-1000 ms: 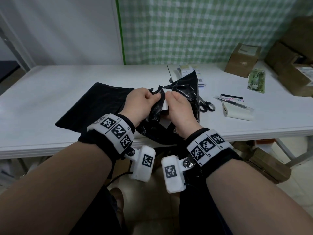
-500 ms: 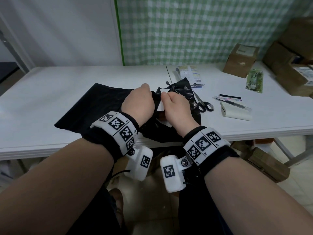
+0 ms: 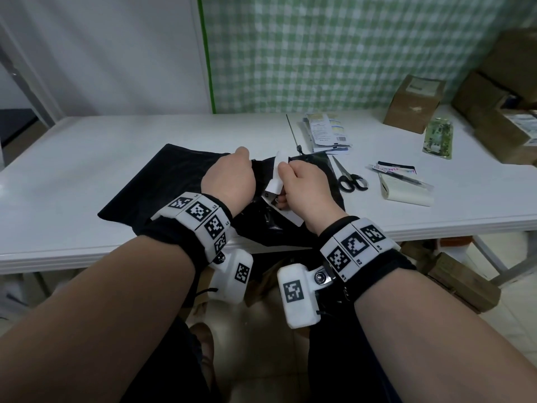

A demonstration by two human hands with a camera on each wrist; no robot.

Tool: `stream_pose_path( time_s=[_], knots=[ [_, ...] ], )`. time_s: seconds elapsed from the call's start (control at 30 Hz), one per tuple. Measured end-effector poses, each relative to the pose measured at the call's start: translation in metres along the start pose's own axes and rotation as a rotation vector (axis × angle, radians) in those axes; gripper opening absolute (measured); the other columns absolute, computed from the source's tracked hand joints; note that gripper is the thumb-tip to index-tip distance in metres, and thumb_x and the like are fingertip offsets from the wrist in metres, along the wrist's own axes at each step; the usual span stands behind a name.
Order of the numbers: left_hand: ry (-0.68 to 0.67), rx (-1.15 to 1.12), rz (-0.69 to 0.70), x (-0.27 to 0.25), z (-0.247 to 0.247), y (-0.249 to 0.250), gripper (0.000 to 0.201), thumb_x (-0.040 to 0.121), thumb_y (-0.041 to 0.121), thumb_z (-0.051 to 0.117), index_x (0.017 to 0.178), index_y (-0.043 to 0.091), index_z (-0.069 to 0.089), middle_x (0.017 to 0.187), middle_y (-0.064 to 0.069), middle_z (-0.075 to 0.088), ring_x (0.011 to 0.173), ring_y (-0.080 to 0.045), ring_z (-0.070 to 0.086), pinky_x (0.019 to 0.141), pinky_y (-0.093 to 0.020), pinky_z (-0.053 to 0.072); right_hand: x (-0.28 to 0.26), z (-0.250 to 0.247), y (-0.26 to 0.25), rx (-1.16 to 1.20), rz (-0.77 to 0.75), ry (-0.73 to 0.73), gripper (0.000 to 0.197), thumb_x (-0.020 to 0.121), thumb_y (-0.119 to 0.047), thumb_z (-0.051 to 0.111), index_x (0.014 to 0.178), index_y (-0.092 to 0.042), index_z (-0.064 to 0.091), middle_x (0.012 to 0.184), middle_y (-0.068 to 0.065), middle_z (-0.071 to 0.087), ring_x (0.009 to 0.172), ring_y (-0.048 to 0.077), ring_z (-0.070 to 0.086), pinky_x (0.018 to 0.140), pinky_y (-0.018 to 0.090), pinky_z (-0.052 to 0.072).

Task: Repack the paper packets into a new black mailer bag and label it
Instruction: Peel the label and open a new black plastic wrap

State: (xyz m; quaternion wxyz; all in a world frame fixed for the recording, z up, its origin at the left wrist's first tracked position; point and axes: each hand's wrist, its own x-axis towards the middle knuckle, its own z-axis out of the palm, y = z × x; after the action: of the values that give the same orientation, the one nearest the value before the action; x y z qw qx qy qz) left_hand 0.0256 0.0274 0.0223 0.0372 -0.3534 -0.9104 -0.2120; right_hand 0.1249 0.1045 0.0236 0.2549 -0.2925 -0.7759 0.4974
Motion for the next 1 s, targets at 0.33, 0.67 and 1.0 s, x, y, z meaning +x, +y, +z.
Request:
stream_pose_path(
  time_s=[0.33,0.67,1.0],
  knots=[
    [0.027,-0.189,0.095,0.003,0.005,0.000,0.021,0.098,0.020,0.032,0.084,0.007,0.041,0.069,-0.007,0.047,0.070,-0.032,0.048,0.065,-0.041,0.039,-0.001,-0.005,-0.003,0.250,0.225,-0.059,0.045,0.095,-0.046,0.038,0.072,-0.012,0.056,0.074,0.013,0.063,0.059,0.025,0.065,0.064,0.035,0.057],
    [-0.034,-0.317,0.124,-0.003,0.007,-0.003,0.035,0.093,0.046,0.043,0.098,0.012,0.051,0.069,0.002,0.054,0.074,-0.022,0.053,0.068,-0.032,0.039,0.008,-0.006,-0.001,0.059,0.154,0.058,0.033,0.089,-0.031,0.048,0.070,-0.006,0.058,0.076,0.011,0.062,0.083,0.032,0.065,0.071,0.049,0.059],
    [-0.242,-0.660,-0.002,-0.004,-0.002,0.015,0.049,0.099,0.043,0.027,0.107,0.010,0.062,0.115,-0.010,0.063,0.110,-0.024,0.055,0.100,-0.035,0.039,0.006,0.006,0.010,0.115,0.018,-0.034,0.037,0.096,-0.029,0.045,0.061,-0.016,0.042,0.061,-0.001,0.044,0.061,0.013,0.041,0.063,0.030,0.033]
  ],
)
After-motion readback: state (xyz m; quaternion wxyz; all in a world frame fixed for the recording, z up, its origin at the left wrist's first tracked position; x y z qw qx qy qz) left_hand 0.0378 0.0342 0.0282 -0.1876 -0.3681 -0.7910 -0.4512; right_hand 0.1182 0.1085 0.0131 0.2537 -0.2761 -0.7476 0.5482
